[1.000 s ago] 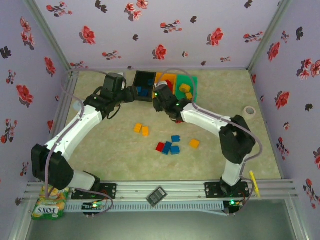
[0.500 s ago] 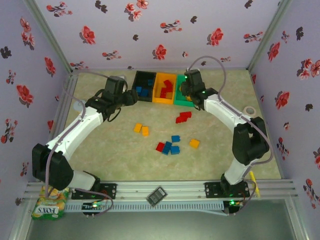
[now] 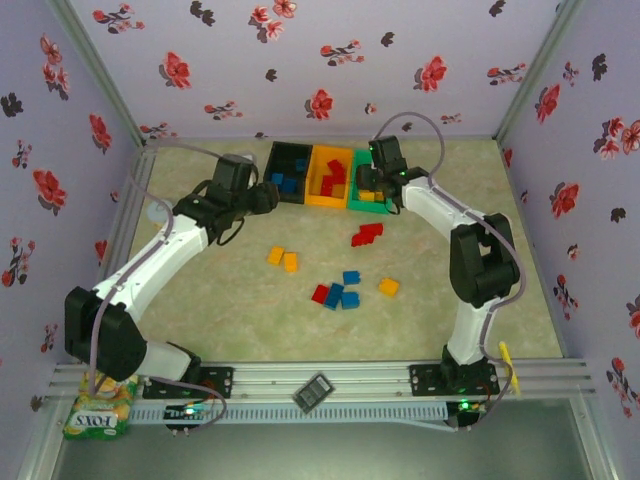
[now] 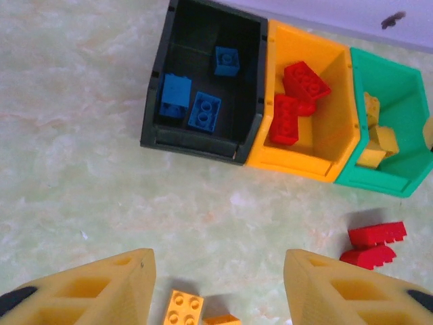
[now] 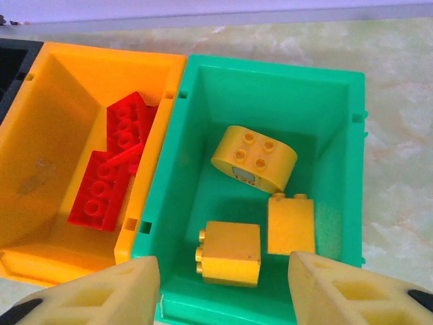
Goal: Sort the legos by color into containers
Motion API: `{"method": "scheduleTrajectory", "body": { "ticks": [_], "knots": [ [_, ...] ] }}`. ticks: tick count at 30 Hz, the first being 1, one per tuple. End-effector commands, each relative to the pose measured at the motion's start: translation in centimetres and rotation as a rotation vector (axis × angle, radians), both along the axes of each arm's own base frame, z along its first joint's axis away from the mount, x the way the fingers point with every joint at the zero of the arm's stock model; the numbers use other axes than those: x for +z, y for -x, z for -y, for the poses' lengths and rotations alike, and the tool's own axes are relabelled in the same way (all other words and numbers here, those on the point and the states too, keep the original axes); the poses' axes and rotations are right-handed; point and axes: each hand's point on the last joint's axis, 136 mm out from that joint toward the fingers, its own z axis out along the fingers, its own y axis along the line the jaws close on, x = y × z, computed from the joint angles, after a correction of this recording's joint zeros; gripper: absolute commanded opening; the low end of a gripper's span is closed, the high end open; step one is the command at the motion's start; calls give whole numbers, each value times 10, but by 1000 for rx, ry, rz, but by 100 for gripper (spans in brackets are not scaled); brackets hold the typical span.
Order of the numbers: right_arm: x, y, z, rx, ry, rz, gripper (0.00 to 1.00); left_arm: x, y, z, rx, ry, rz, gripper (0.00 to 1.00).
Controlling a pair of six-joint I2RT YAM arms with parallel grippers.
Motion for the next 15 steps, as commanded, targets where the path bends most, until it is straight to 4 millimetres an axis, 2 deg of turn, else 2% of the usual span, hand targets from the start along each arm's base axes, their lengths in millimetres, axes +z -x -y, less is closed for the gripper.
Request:
{"method": "scheduleTrajectory", "body": {
  "ticks": [1, 8, 12, 15],
  "knots": [
    [29, 2, 2, 3, -21, 47, 54, -17, 16, -2, 7, -19, -53, 54],
    [47, 25, 6, 12, -60, 62, 54, -67, 39, 0, 13, -51, -171, 52],
    [55, 42, 3, 21, -104, 79, 55, -91, 57, 13, -4, -50, -234, 52],
    [51, 55, -2, 37, -138, 71, 56, -113, 67, 27, -28, -64, -297, 50]
  ]
}}
